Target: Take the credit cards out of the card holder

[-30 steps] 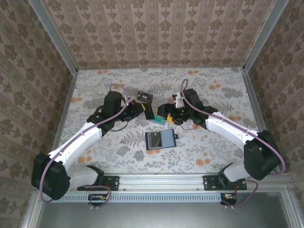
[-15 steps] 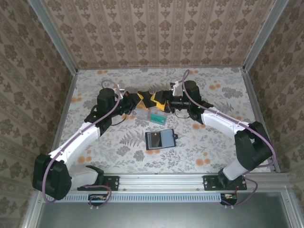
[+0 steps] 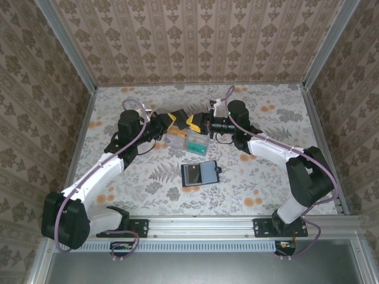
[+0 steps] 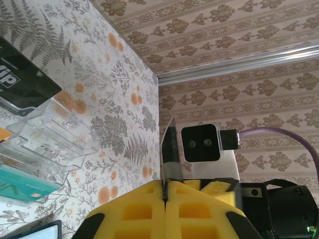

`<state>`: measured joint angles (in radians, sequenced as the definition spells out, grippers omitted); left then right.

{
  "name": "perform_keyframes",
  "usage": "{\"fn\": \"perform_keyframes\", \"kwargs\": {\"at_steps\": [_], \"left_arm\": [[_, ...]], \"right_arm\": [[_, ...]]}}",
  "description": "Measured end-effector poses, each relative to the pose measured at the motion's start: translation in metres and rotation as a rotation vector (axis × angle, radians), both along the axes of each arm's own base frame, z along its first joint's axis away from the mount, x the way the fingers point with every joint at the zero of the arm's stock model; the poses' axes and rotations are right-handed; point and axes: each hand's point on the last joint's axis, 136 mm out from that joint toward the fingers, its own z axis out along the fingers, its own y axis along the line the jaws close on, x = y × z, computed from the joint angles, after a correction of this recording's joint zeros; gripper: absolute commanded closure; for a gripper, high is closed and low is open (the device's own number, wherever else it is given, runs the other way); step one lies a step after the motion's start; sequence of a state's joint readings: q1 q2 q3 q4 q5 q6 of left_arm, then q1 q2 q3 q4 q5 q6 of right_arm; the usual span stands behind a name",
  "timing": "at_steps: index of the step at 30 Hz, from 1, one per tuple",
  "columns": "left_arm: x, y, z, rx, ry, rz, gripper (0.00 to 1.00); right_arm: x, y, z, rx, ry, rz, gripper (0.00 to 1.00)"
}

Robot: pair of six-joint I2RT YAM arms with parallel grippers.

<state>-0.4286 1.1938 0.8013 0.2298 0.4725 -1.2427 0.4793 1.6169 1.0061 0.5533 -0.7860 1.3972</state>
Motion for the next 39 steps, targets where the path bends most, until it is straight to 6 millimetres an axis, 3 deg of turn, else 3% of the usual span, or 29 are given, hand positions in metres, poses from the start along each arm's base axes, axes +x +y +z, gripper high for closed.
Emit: {"fn": "perform_keyframes", "kwargs": {"at_steps": [1,5,6,10,15,18,23,32,39], "left_arm": [[0.000,0.001,-0.003,0.004,0.009,0.001,0.89],[0.000,0.009,-0.020,0.053,0.057,0.021,0.38],[0.001,0.015,-0.027,0.075,0.076,0.041,0.30],[-0.002,0.044,-0.058,0.226,0.151,0.132,0.16],[-0.021,0.087,-0.093,0.468,0.227,0.231,0.01],[-0.027,0.107,-0.104,0.565,0.253,0.266,0.00],[-0.033,0.121,-0.116,0.656,0.271,0.265,0.00],[-0.039,0.123,-0.124,0.713,0.272,0.216,0.00],[-0.041,0.118,-0.131,0.717,0.287,0.175,0.00]], "right_arm": [[0.000,0.000,-0.002,-0.008,-0.005,0.001,1.00],[0.001,-0.002,-0.019,-0.093,-0.035,-0.009,1.00],[0.003,-0.004,-0.026,-0.129,-0.045,-0.019,1.00],[0.010,-0.012,-0.047,-0.299,-0.112,-0.038,1.00],[0.025,-0.012,-0.063,-0.488,-0.259,-0.012,1.00],[0.036,-0.012,-0.074,-0.581,-0.330,0.026,1.00],[0.052,-0.007,-0.078,-0.677,-0.504,0.091,1.00],[0.074,0.006,-0.055,-0.772,-0.857,0.196,1.00],[0.091,0.016,-0.059,-0.845,-1.061,0.295,1.00]]}}
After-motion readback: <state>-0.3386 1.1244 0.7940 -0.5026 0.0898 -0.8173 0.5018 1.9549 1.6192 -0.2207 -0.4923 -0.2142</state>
